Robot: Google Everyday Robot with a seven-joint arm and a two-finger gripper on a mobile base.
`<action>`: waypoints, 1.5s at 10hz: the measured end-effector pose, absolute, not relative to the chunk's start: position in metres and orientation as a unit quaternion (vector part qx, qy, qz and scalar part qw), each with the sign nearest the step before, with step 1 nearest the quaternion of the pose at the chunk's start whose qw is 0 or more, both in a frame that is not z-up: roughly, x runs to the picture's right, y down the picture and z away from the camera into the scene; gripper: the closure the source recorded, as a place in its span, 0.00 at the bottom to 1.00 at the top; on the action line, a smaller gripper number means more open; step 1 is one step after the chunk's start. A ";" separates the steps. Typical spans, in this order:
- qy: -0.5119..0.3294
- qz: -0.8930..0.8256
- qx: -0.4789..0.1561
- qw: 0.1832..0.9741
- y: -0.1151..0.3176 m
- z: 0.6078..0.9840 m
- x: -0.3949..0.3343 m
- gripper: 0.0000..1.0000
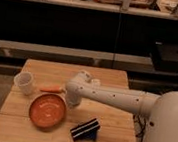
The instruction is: Push the ceramic bowl across the table
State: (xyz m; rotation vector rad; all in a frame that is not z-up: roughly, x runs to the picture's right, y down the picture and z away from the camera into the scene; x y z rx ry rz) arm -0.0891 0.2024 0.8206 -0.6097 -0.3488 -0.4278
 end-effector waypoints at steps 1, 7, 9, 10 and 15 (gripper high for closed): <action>-0.176 -0.218 -0.303 0.911 0.209 0.817 -0.102 0.96; -0.227 -0.285 -0.334 0.870 0.239 0.799 -0.159 0.96; -0.248 -0.310 -0.327 0.857 0.248 0.783 -0.170 0.96; -0.261 -0.330 -0.323 0.848 0.256 0.771 -0.181 0.96; -0.281 -0.344 -0.325 0.835 0.260 0.766 -0.183 0.96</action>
